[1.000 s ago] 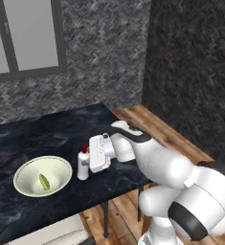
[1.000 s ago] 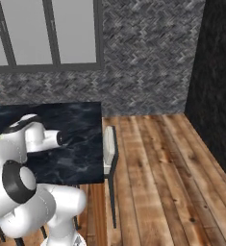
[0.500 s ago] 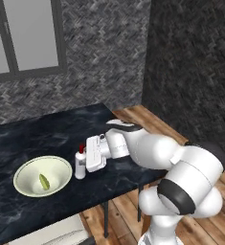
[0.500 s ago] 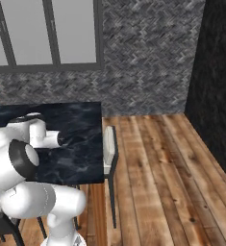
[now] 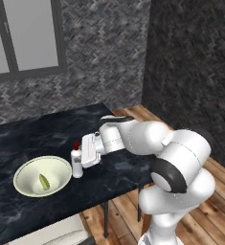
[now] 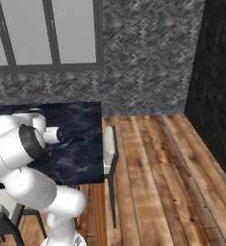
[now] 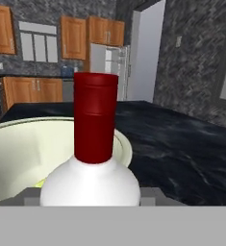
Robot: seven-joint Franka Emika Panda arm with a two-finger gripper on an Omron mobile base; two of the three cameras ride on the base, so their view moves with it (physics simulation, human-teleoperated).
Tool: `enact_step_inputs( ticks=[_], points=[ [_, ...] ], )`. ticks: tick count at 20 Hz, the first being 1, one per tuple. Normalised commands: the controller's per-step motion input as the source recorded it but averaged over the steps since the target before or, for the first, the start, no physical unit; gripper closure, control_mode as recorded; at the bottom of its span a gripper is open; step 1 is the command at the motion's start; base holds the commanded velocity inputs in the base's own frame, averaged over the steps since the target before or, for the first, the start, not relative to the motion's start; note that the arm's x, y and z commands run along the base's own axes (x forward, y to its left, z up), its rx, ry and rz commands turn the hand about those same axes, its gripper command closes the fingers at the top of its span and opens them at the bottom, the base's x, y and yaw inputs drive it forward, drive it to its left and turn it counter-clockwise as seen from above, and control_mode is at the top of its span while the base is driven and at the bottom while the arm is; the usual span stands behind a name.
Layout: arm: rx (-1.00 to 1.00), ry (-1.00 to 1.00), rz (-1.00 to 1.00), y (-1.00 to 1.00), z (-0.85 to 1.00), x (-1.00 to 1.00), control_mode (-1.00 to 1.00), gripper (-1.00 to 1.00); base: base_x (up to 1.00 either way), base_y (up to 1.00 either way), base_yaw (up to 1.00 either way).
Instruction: There is a bowl on the dining counter. Grab a lemon wedge from the fridge and place it in the bowl. Then get the liquor bottle and glass cup from the cabinet and place them next to the bowl.
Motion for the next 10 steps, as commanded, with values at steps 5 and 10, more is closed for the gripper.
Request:
enact_step_inputs(
  ticks=[5, 10],
  points=[
    [0.0, 0.0, 0.0, 0.04, -0.26, 0.04, -1.0, 1.0, 0.0, 0.0, 0.0],
    [-0.01, 0.0, 0.0, 0.01, -0.33, 0.0, -1.0, 1.0, 0.0, 0.0, 0.0]
  ],
)
